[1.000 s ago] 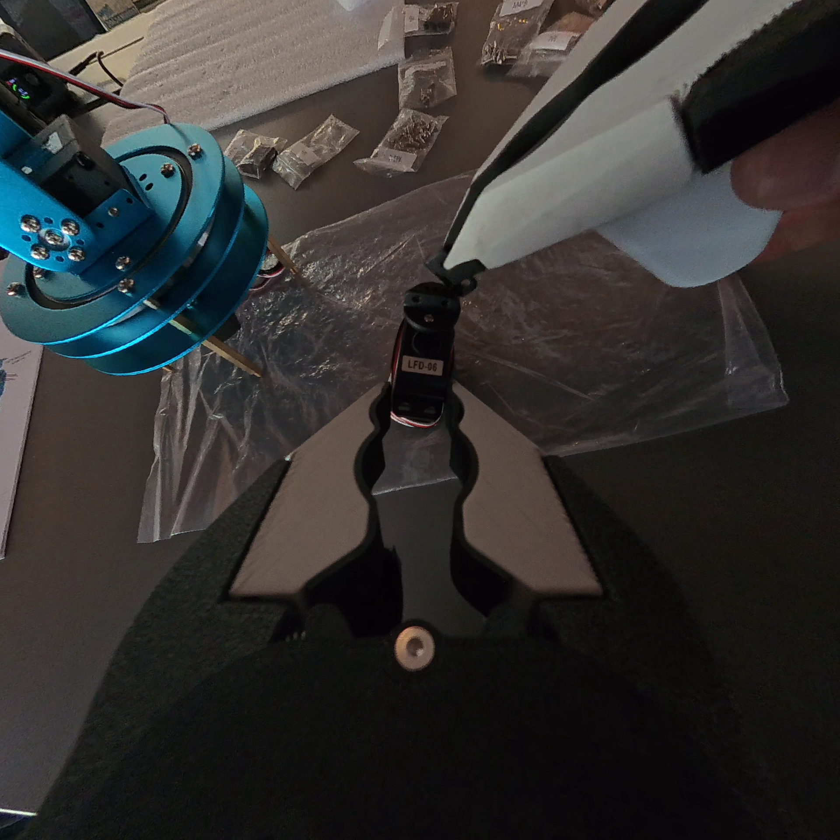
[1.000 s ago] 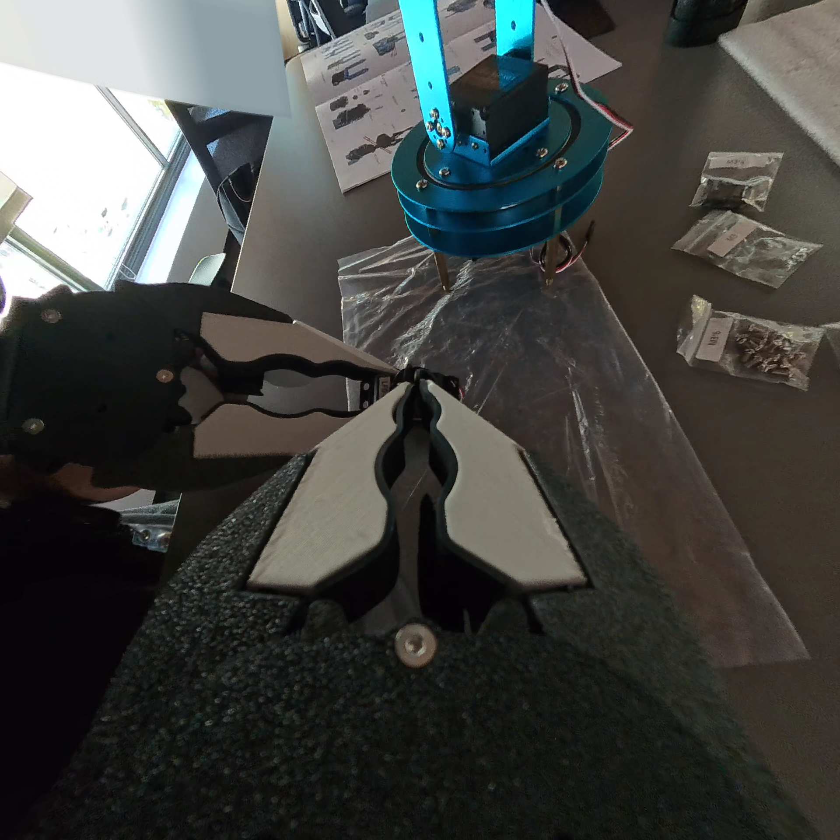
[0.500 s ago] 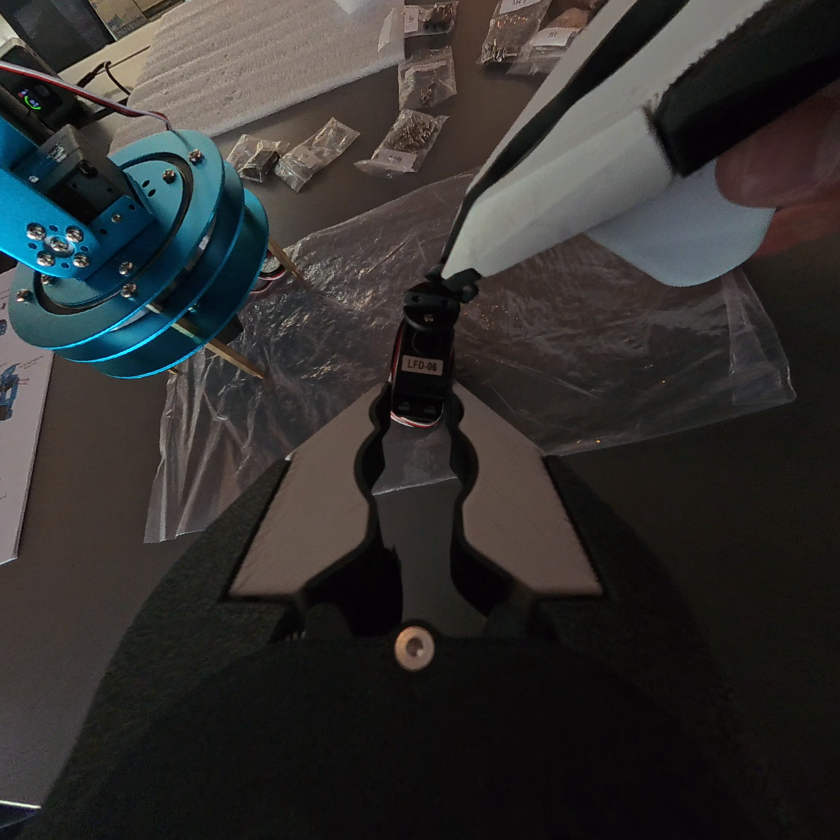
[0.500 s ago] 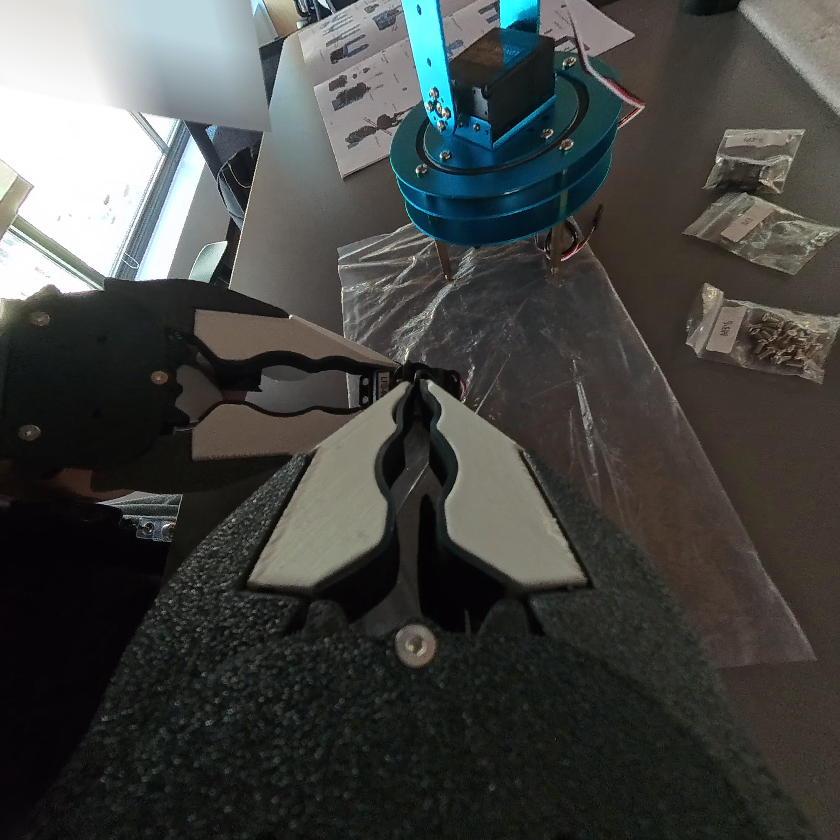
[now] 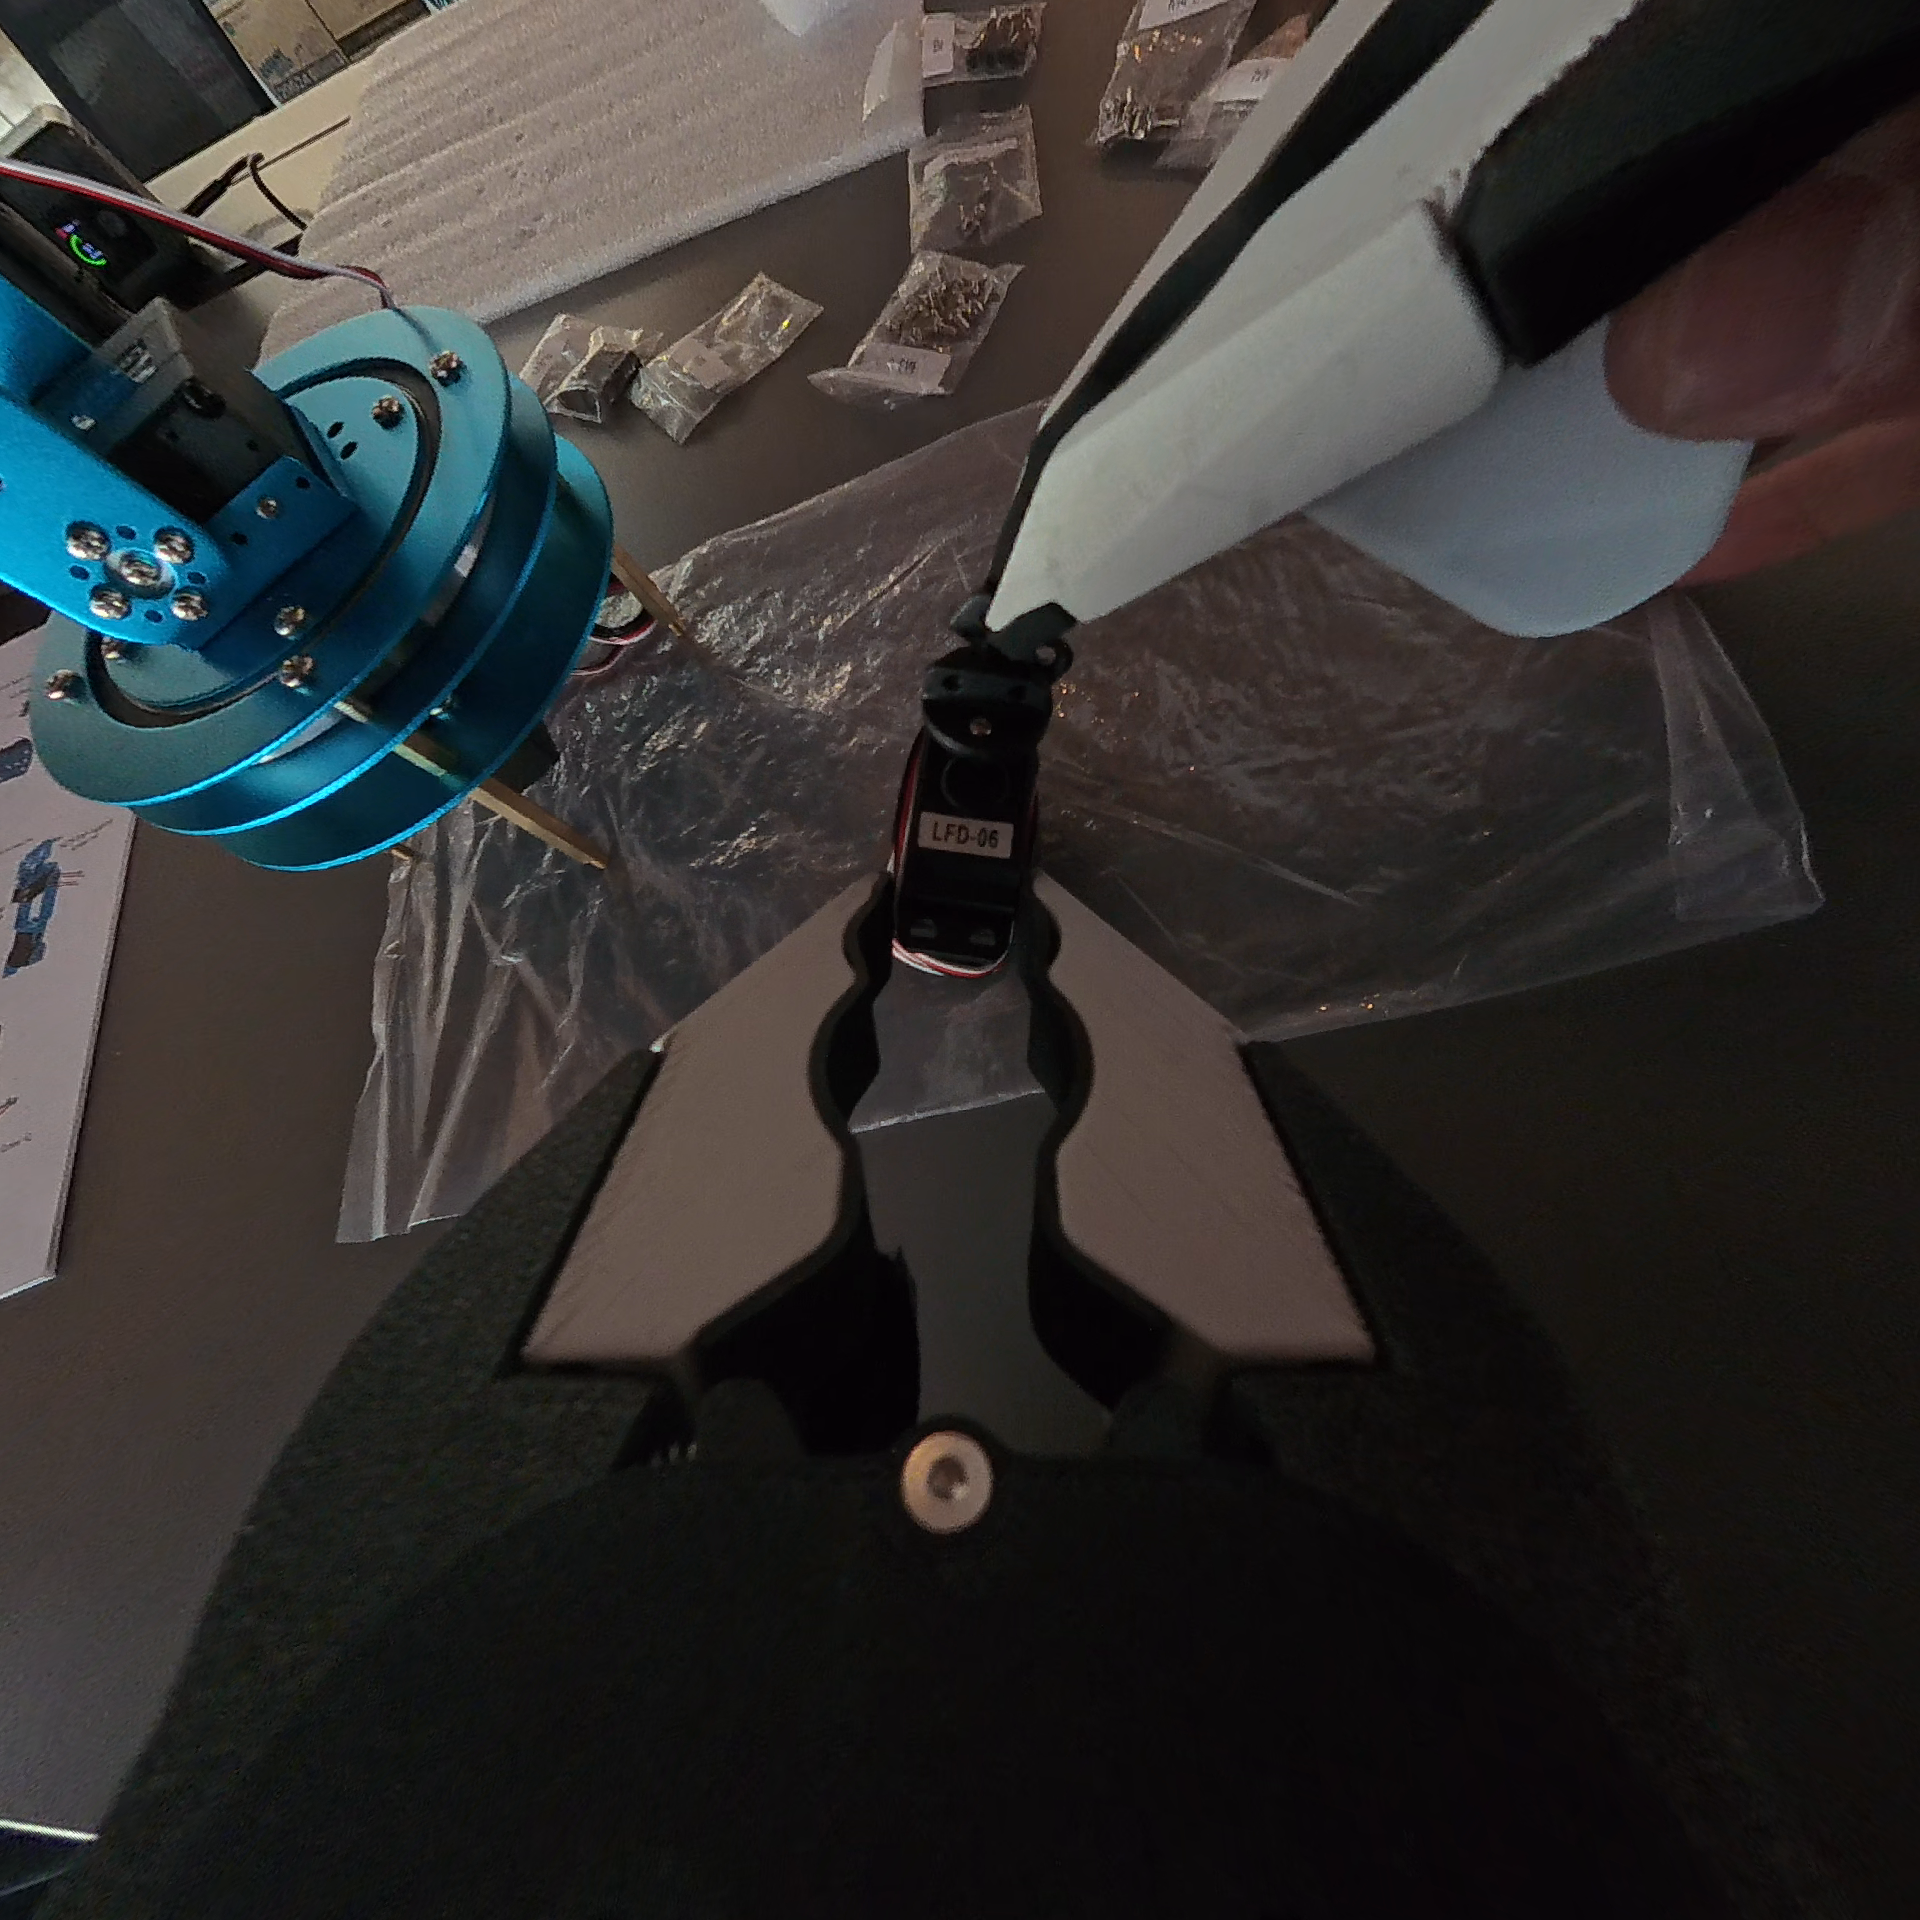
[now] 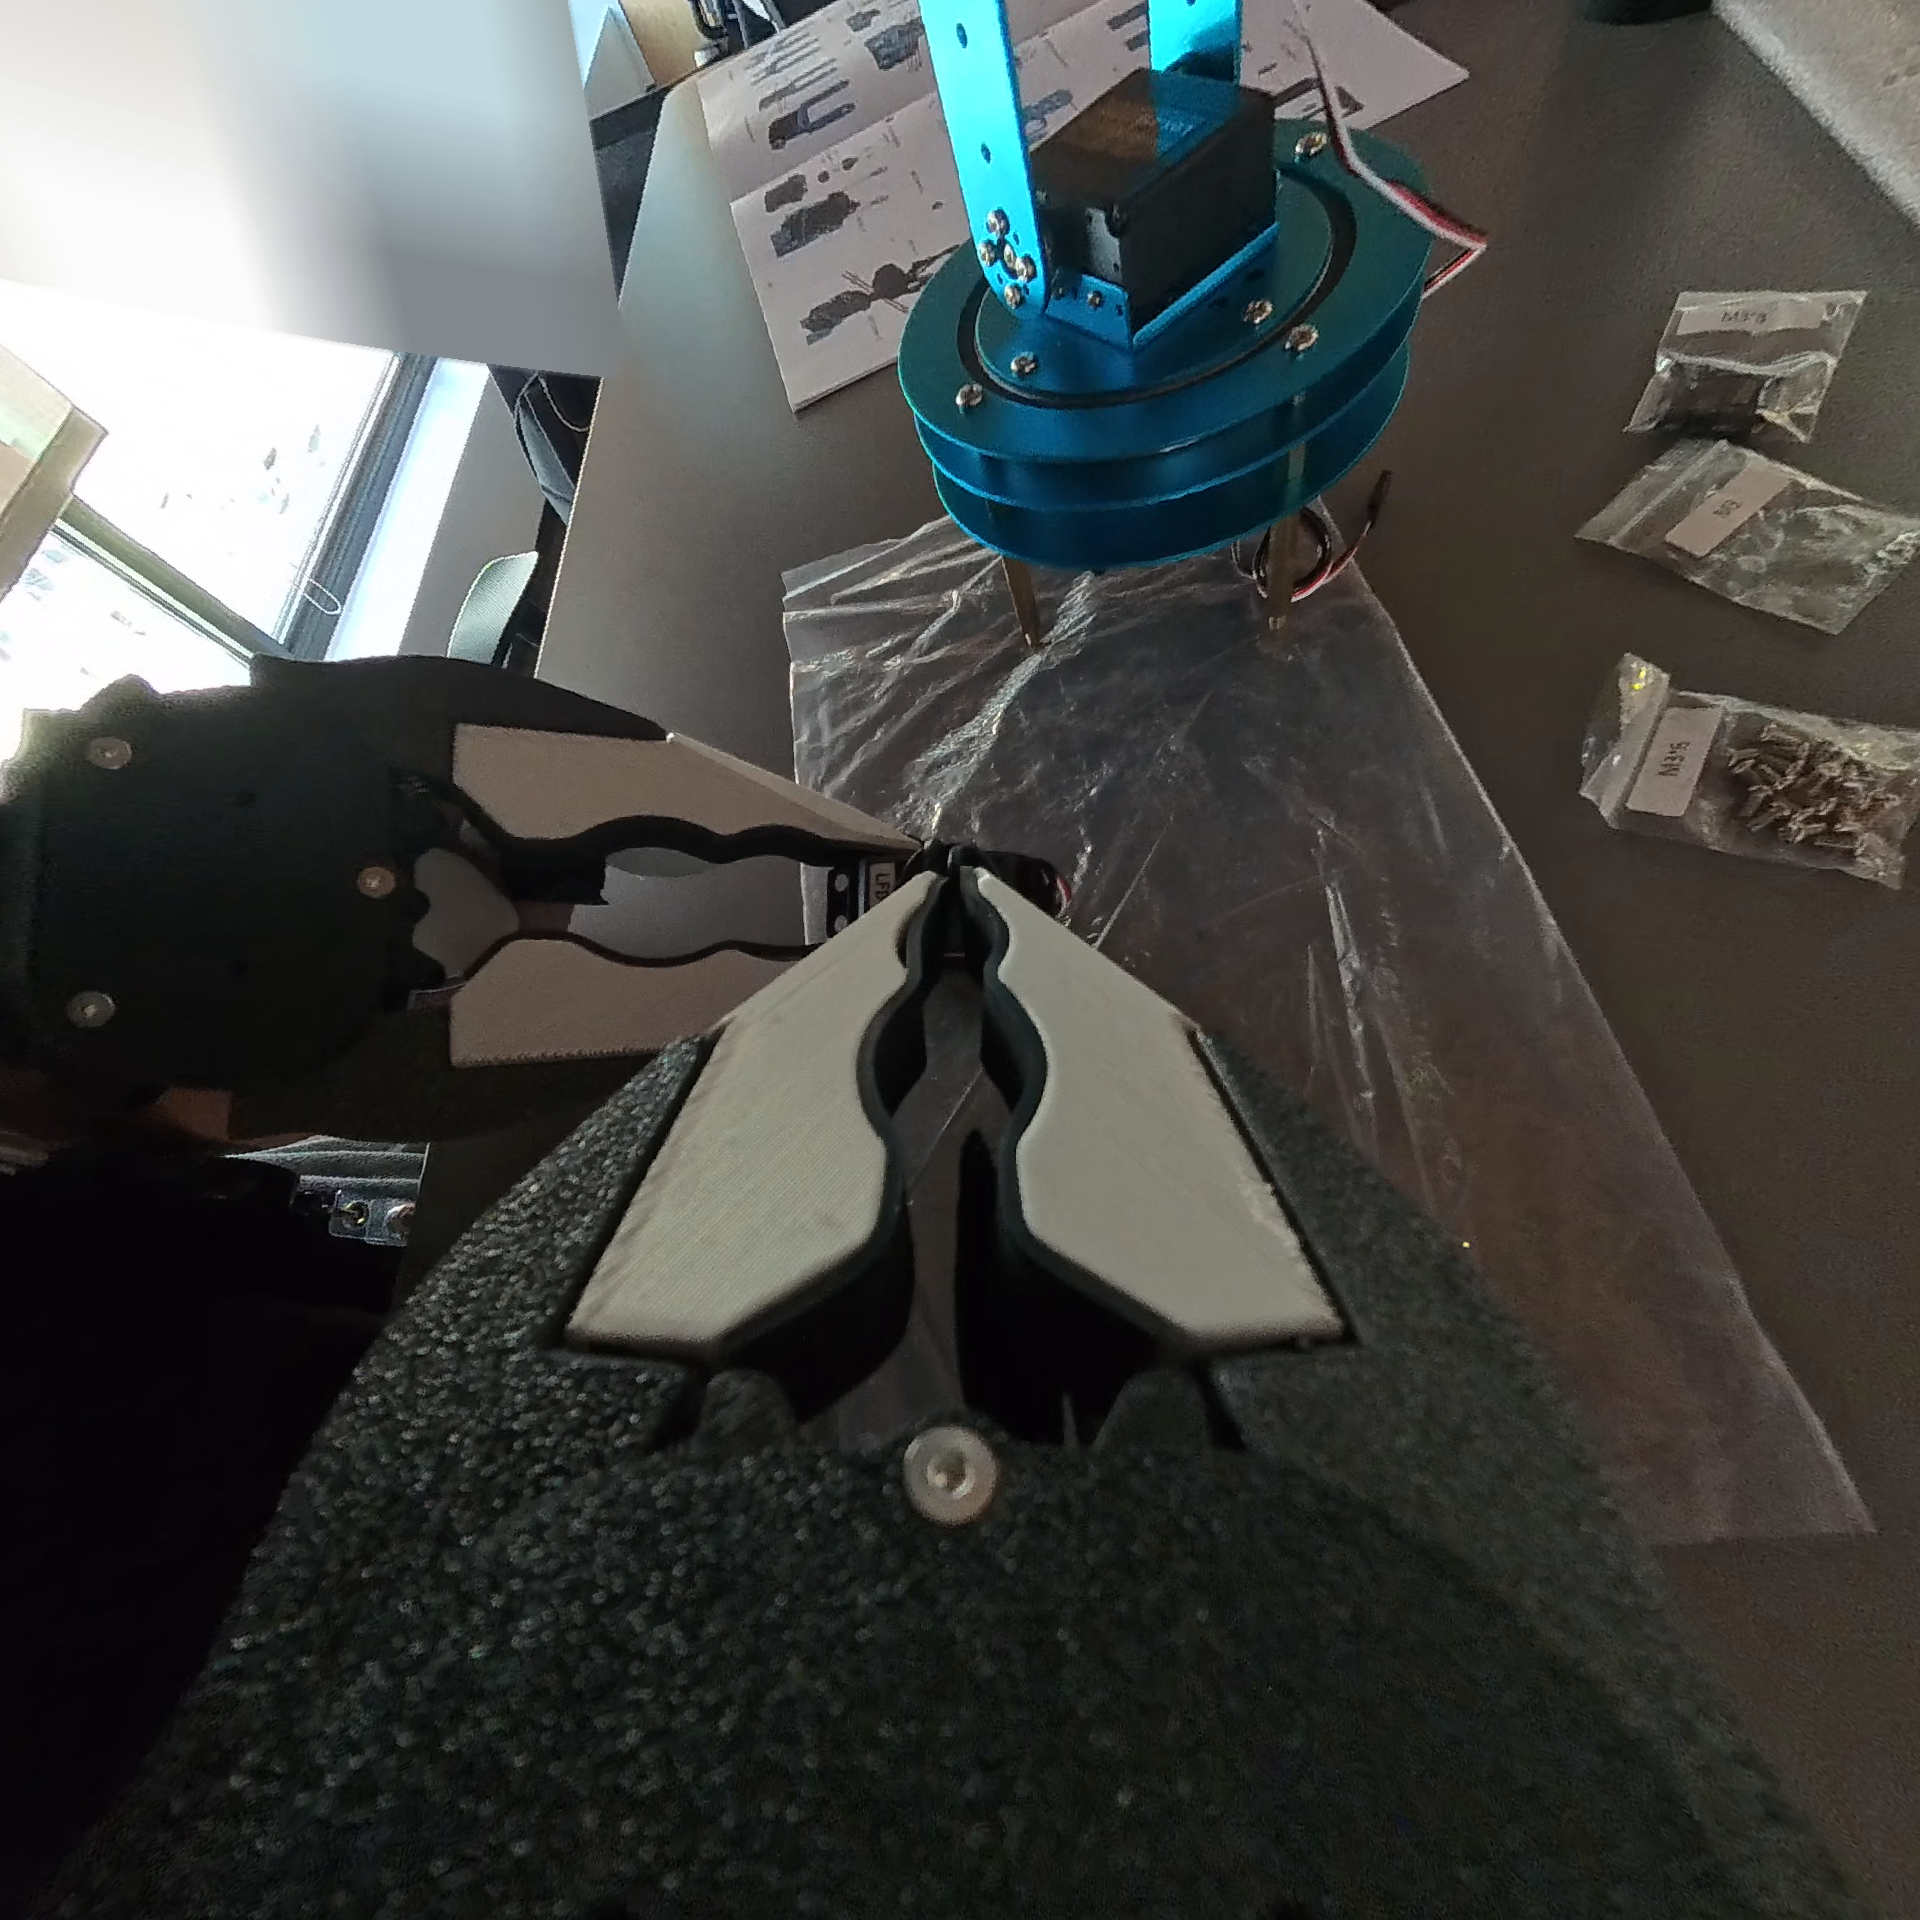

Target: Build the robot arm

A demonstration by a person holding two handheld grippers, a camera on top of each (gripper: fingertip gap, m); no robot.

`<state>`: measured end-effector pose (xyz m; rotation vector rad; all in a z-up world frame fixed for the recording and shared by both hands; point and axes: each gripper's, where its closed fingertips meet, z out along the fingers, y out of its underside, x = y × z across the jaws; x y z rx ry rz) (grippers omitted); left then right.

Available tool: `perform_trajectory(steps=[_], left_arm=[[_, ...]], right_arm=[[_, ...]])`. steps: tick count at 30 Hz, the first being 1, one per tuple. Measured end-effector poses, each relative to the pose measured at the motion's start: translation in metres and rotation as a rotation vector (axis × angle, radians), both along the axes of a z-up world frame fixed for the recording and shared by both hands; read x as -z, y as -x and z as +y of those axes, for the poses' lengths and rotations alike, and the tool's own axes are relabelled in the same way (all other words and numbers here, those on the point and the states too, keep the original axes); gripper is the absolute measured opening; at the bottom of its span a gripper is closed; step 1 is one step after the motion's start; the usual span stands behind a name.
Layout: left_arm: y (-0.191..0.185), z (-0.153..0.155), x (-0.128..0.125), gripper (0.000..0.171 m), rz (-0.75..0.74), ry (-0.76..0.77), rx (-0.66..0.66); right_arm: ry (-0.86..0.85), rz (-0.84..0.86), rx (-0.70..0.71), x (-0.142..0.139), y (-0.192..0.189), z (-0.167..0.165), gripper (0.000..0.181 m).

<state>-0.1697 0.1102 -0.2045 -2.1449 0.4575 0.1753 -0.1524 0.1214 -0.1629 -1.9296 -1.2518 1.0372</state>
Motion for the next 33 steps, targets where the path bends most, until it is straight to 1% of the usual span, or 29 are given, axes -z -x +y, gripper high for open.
perform_trajectory(steps=[19,33], left_arm=[[0.0,0.0,0.0,0.023,0.005,-0.002,0.002],[-0.0002,-0.0001,0.0001,0.023,0.003,-0.001,0.003]], right_arm=[[0.015,-0.011,-0.011,0.0018,-0.0008,0.0002,0.003],[0.012,-0.018,-0.047,0.0023,0.0005,0.0005,0.003]])
